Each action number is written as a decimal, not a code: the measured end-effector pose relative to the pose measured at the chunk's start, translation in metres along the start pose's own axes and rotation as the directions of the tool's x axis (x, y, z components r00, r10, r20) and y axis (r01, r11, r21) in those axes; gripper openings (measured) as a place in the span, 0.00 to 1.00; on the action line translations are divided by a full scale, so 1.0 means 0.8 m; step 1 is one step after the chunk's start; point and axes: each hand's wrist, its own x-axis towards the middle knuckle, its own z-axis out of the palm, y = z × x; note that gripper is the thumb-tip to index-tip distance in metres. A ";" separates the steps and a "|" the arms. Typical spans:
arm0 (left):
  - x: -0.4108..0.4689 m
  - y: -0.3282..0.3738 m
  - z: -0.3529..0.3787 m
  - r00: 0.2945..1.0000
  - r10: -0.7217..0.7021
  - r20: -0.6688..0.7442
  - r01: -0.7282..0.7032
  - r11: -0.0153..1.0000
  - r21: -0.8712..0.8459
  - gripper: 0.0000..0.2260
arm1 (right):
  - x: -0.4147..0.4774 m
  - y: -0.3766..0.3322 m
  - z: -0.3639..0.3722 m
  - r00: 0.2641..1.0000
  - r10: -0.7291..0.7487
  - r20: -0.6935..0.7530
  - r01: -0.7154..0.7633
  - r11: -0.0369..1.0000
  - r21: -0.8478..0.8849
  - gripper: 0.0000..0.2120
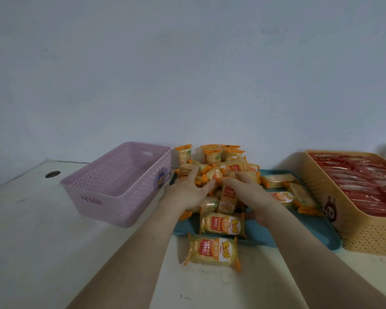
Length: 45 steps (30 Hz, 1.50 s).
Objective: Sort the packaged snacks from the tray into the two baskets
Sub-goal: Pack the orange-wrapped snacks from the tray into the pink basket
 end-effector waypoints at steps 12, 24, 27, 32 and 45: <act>-0.018 0.012 -0.014 0.994 0.101 -0.047 -0.099 0.598 -0.796 0.12 | -0.005 -0.005 -0.012 0.991 -0.032 0.129 0.012 0.988 0.155 0.16; -0.055 -0.030 -0.161 0.907 0.046 -0.420 -0.363 0.593 -0.719 0.08 | -0.014 -0.132 0.085 0.925 -0.299 0.236 0.237 0.936 0.258 0.10; -0.050 -0.066 -0.193 0.931 0.034 -0.364 -0.284 0.695 -0.661 0.10 | -0.005 -0.159 0.129 0.904 -0.270 0.331 0.226 0.960 0.165 0.11; -0.032 -0.103 -0.191 0.927 -0.110 -0.358 -0.183 0.700 -0.690 0.14 | 0.021 -0.164 0.175 0.880 -0.166 0.445 0.112 0.983 0.145 0.30; -0.112 -0.034 -0.023 0.841 0.469 0.269 -0.526 0.824 0.211 0.53 | 0.001 -0.075 0.001 0.932 -0.092 0.351 0.363 0.215 -0.907 0.46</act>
